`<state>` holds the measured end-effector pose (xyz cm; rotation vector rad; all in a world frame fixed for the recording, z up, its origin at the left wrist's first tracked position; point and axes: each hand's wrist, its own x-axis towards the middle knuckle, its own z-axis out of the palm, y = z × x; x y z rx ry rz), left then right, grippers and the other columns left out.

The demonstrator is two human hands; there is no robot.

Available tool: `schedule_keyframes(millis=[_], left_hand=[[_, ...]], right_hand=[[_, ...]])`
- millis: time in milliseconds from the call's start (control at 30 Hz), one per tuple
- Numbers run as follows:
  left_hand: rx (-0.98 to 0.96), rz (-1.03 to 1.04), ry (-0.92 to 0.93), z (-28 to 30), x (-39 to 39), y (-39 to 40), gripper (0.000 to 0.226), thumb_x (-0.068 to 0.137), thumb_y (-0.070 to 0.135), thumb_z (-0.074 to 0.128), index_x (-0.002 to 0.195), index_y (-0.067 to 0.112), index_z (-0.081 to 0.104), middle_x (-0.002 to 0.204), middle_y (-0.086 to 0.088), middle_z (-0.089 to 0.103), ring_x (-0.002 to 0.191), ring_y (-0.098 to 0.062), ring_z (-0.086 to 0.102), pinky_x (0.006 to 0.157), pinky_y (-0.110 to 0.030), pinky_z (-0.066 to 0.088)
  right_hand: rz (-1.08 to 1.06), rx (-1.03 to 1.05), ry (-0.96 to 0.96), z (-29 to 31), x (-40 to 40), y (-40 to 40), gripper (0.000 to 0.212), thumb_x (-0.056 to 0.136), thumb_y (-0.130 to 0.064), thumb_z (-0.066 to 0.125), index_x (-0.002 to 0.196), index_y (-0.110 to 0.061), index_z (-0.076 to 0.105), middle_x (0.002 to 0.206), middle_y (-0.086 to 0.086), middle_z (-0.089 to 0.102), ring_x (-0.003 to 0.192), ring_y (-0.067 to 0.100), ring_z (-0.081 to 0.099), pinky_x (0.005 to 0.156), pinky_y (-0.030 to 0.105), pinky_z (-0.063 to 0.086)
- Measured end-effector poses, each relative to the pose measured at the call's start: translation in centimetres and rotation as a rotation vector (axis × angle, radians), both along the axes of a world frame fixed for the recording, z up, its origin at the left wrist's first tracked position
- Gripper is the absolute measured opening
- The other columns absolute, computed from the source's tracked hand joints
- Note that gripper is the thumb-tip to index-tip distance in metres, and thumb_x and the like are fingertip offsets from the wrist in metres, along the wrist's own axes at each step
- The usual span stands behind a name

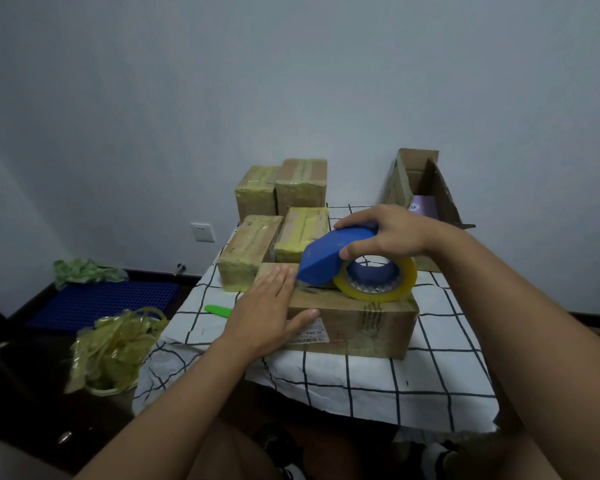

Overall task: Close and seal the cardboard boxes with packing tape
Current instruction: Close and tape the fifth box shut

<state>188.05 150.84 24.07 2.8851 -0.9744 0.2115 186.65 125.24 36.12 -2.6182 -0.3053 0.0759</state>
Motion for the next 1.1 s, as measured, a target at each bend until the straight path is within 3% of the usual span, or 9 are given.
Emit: schedule_keyframes(millis=[300,533,633,700,767,867,967,1100], left_hand=[[-0.01,0.001,-0.009,-0.4,0.3,0.2,0.094,0.085,0.077,0.006,0.157,0.017,0.006,0.164,-0.003,0.004,0.151,-0.014,0.003,0.118,-0.028,0.0],[-0.012,0.02,0.015,0.0,-0.3,0.0,0.088,0.084,0.077,0.007,0.157,0.028,0.005,0.165,-0.002,0.002,0.151,-0.015,0.002,0.116,-0.028,0.0],[-0.022,0.03,0.018,0.1,-0.5,-0.2,0.094,0.078,0.083,0.001,0.156,0.031,0.014,0.165,-0.001,0.005,0.151,-0.017,0.005,0.119,-0.033,0.008],[-0.024,0.052,0.016,0.0,-0.5,-0.3,0.092,0.08,0.084,0.009,0.155,0.031,0.02,0.164,0.001,0.009,0.149,-0.019,0.012,0.118,-0.039,0.019],[-0.015,0.065,-0.012,0.0,-0.5,-0.3,0.092,0.08,0.084,0.013,0.153,0.03,0.024,0.157,0.002,0.021,0.143,-0.018,0.022,0.11,-0.04,0.035],[-0.012,0.041,-0.059,-0.2,-0.5,-0.4,0.089,0.083,0.08,0.015,0.153,0.027,0.025,0.138,0.003,0.039,0.126,-0.016,0.038,0.097,-0.033,0.042],[-0.046,0.02,-0.13,-0.8,-1.0,-0.6,0.076,0.088,0.073,0.024,0.146,0.026,0.041,0.131,-0.001,0.049,0.119,-0.02,0.046,0.097,-0.035,0.042],[-0.038,0.031,-0.129,-1.2,-1.8,-1.4,0.083,0.086,0.073,0.024,0.144,0.018,0.044,0.15,-0.008,0.041,0.141,-0.025,0.033,0.116,-0.039,0.022]], right_hand=[[-0.043,-0.017,0.047,1.6,-1.8,-3.4,0.052,0.083,-0.05,0.074,0.131,-0.037,0.06,0.121,-0.013,0.06,0.101,0.004,0.059,0.089,0.025,0.044],[-0.072,-0.021,0.028,0.9,-2.4,-3.1,0.052,0.084,-0.049,0.073,0.132,-0.037,0.059,0.121,-0.011,0.058,0.1,0.005,0.057,0.094,0.031,0.048],[-0.073,-0.015,0.015,0.7,-2.6,-3.1,0.052,0.084,-0.047,0.072,0.133,-0.035,0.06,0.12,-0.011,0.058,0.1,0.007,0.057,0.092,0.029,0.047],[-0.078,-0.01,0.01,0.6,-2.6,-2.9,0.052,0.085,-0.046,0.072,0.133,-0.034,0.06,0.119,-0.011,0.057,0.099,0.007,0.057,0.09,0.027,0.046],[-0.085,-0.005,0.01,0.5,-2.6,-2.8,0.051,0.085,-0.046,0.072,0.133,-0.034,0.06,0.117,-0.011,0.056,0.097,0.006,0.056,0.088,0.027,0.046],[-0.09,-0.01,0.005,0.5,-2.6,-2.8,0.051,0.085,-0.046,0.072,0.133,-0.034,0.06,0.118,-0.011,0.057,0.098,0.006,0.056,0.089,0.027,0.046],[-0.099,-0.006,0.002,0.4,-2.6,-2.8,0.051,0.085,-0.046,0.072,0.133,-0.035,0.06,0.119,-0.011,0.057,0.099,0.008,0.057,0.091,0.029,0.047],[-0.095,-0.003,0.004,0.3,-2.5,-2.6,0.051,0.085,-0.045,0.072,0.133,-0.034,0.06,0.119,-0.011,0.056,0.096,0.003,0.056,0.087,0.027,0.045]])
